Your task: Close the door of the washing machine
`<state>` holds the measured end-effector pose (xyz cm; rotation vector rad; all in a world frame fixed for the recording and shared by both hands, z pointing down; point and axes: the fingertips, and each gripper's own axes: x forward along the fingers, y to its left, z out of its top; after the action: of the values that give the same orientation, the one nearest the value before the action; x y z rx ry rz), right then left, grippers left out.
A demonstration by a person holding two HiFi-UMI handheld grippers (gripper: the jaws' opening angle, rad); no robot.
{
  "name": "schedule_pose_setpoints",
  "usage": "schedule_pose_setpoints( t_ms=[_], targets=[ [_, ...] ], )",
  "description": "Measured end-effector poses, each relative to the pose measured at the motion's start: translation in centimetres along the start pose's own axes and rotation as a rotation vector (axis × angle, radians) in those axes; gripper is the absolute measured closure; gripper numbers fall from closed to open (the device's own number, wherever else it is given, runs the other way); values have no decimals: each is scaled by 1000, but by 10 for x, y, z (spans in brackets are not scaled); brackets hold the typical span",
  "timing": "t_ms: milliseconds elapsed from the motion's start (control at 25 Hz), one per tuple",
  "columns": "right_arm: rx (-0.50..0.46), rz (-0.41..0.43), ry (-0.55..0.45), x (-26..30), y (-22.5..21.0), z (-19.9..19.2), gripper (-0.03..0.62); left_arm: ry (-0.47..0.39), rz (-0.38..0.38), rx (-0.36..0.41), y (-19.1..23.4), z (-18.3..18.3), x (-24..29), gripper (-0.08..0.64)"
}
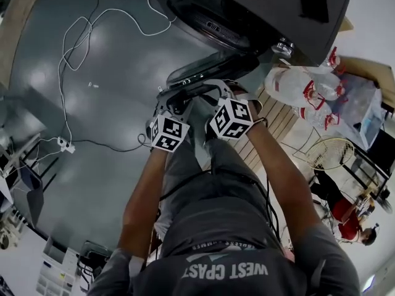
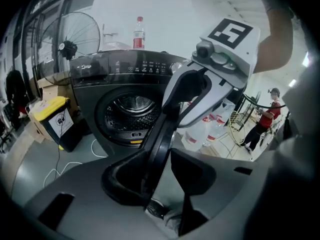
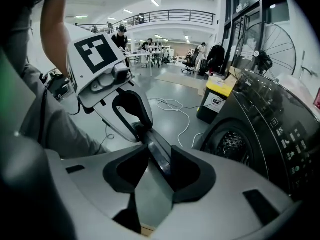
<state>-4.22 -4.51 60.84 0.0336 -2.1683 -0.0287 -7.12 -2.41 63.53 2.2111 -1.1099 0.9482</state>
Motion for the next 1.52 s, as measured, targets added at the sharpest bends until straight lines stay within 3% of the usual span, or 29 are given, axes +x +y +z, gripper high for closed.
schedule_pose_setpoints(
  t_ms=[600,960,1520],
  targets=[
    [130,-207,14,20,-62,27,448,-40,20,146,72,37,19,379],
    [182,-307,18,27,-98,37,463,-75,69,127,108,61,31,380],
    [210,-450,52,32,-145,41,475,-105,84,136,146,95,52,405]
  ],
)
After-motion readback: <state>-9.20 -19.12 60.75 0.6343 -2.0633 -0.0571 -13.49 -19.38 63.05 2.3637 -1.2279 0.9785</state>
